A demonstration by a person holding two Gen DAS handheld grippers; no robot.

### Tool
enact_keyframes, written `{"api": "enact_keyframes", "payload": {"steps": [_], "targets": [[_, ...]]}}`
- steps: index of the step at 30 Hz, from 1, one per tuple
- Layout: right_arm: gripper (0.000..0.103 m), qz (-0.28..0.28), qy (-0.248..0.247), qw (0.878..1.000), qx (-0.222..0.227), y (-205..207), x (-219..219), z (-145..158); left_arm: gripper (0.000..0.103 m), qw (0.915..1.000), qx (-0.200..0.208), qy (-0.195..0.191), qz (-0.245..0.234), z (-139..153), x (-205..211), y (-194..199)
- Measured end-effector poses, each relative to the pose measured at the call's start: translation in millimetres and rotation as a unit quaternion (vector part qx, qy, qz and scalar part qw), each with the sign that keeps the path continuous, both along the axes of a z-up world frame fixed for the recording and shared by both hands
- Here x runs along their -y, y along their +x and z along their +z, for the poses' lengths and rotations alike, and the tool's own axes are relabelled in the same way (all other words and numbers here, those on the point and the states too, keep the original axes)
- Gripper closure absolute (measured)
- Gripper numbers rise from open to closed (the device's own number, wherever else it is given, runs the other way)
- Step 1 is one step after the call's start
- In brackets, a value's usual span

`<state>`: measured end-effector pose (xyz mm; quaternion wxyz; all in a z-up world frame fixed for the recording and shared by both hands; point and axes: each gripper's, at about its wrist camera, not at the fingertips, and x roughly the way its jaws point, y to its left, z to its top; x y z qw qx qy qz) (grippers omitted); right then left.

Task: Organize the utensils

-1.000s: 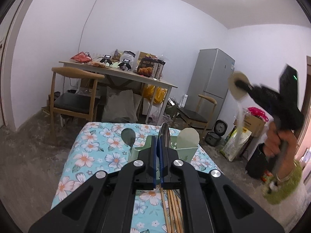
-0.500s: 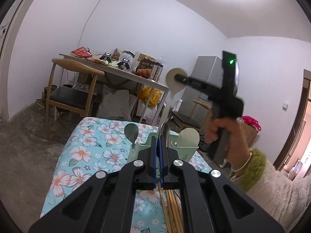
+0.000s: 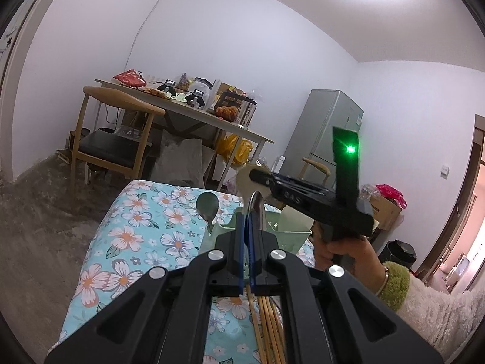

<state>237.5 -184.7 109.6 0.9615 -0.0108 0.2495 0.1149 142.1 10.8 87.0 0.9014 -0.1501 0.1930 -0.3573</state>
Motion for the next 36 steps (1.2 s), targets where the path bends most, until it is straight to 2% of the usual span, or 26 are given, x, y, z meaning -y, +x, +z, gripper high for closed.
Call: {"api": "enact_keyframes", "payload": {"steps": [1, 3, 10, 14, 21, 24, 29, 31, 36], "targets": [[0.068, 0.008, 0.019, 1.0, -0.006, -5, 6, 1, 0.101, 1.0, 0.0, 0.002, -0.001, 1, 2, 0], [0.062, 0.022, 0.049, 0.999, -0.008, -17, 14, 5, 0.101, 1.0, 0.0, 0.005, -0.002, 3, 6, -1], [0.058, 0.039, 0.155, 0.987, 0.0, -73, 60, 19, 0.101, 0.9996, 0.008, 0.026, -0.012, 14, 32, -11], [0.055, 0.072, 0.231, 0.97, -0.026, -112, 84, 10, 0.101, 0.9988, 0.016, 0.037, -0.028, 21, 49, -19], [0.055, 0.077, 0.254, 0.961, -0.072, -169, 87, -31, 0.101, 0.9958, 0.028, 0.058, -0.065, 29, 84, -34], [0.062, 0.077, 0.256, 0.96, -0.081, -188, 83, -45, 0.101, 0.9939, 0.032, 0.069, -0.079, 29, 99, -40], [0.075, 0.078, 0.277, 0.953, -0.088, -207, 82, -61, 0.101, 0.988, 0.06, 0.103, -0.098, 29, 122, -64], [0.079, 0.075, 0.274, 0.955, -0.089, -214, 84, -66, 0.101, 0.9844, 0.08, 0.119, -0.101, 29, 129, -77], [0.08, 0.059, 0.245, 0.964, -0.086, -230, 87, -71, 0.101, 0.9771, 0.133, 0.141, -0.089, 35, 139, -104]]}}
